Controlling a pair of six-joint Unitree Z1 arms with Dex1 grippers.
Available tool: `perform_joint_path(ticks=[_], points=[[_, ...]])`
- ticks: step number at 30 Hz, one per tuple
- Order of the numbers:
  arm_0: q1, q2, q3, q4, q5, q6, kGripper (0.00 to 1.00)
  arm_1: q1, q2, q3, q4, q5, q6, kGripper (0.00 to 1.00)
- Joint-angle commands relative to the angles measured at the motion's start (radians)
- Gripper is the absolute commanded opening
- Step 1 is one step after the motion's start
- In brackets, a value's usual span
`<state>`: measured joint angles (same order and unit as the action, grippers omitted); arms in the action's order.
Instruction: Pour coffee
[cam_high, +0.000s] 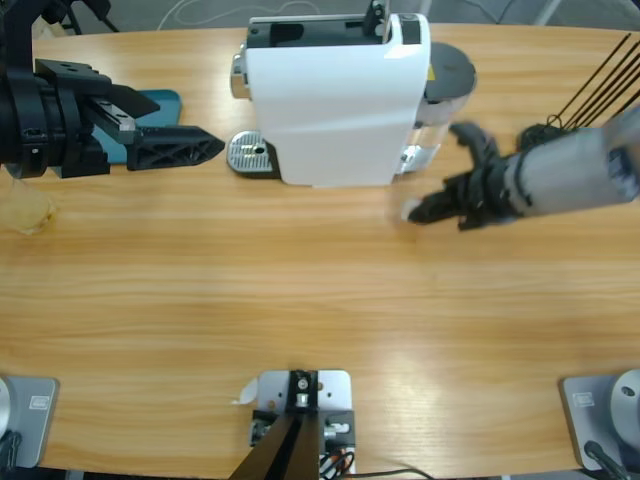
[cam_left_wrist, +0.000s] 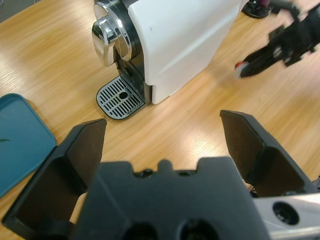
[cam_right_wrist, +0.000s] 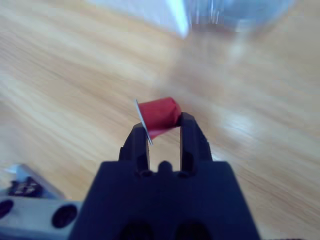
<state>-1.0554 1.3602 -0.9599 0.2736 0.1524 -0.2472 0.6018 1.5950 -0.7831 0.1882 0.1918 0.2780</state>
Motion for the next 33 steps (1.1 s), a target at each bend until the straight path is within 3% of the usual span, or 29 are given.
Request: perform_joint_path(ticks=[1, 8, 17, 22, 33], points=[[-0.019, -0.003, 0.012, -0.007, -0.005, -0.006, 1.000, 0.125, -0.074, -0.627, 0.714, -0.210, 0.114, 0.000], [-0.035, -0.106, 0.025, 0.054, 0.017, -0.004, 1.000, 0.259, 0.191, -1.225, 1.075, -0.246, 0.233, 0.000], [-0.035, -0.123, 0.037, 0.059, 0.018, -0.003, 1.000, 0.308, 0.548, -1.873, 1.349, -0.279, 0.263, 0.000], [-0.035, -0.172, 0.047, 0.063, 0.025, -0.003, 1.000, 0.311, 0.654, -1.984, 1.385, -0.314, 0.268, 0.000], [-0.035, -0.135, 0.072, 0.056, 0.024, -0.003, 1.000, 0.368, 0.703, -2.208, 1.346, -0.480, 0.218, 0.000]])
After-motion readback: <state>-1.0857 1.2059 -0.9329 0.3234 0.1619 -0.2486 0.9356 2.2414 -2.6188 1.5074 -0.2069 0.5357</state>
